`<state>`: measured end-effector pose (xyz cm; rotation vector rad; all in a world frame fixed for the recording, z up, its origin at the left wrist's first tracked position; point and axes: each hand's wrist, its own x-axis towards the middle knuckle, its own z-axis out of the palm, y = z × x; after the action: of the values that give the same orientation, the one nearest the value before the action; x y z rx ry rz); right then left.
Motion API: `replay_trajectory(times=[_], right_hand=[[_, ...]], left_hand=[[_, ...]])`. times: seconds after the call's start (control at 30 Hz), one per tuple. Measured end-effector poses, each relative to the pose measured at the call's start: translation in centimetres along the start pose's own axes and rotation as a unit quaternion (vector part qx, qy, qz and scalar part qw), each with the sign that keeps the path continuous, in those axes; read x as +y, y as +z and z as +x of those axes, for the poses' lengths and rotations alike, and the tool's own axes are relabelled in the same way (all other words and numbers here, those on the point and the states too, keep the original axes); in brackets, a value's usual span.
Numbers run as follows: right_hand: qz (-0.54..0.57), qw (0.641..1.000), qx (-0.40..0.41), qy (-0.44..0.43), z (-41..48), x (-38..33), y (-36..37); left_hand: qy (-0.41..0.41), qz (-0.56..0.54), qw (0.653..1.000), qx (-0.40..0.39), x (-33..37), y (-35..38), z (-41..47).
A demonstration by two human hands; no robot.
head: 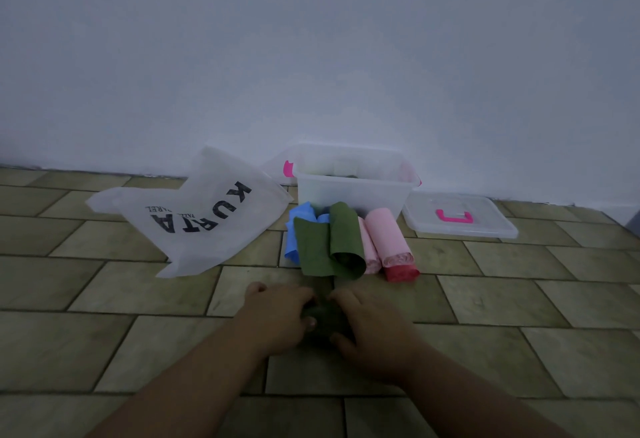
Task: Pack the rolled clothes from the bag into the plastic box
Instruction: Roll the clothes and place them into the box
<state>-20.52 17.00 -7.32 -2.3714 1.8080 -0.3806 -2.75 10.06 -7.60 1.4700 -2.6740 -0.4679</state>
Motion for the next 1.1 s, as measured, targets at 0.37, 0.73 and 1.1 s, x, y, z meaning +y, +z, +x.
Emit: replay_trajectory(times=[0.37,0.73,1.1], right_hand=[[-0.104,0.994,-0.039,-0.002,1.1,-1.0,-1.2],[0.174,0.959,-0.096,0.201,1.5,-1.8,-1.8],[0.608,0.725,-0.1,0.308,-0.2,-1.3,-2.5]], left_hand=[[-0.1,0.011,0.984,0.145,0.7,0.7,-0.8],[-0.245,-0.554,0.793,0.062,4.7,1.5,-1.5],[-0.222,-0.724,0.649,0.076,5.8,0.5,-1.9]])
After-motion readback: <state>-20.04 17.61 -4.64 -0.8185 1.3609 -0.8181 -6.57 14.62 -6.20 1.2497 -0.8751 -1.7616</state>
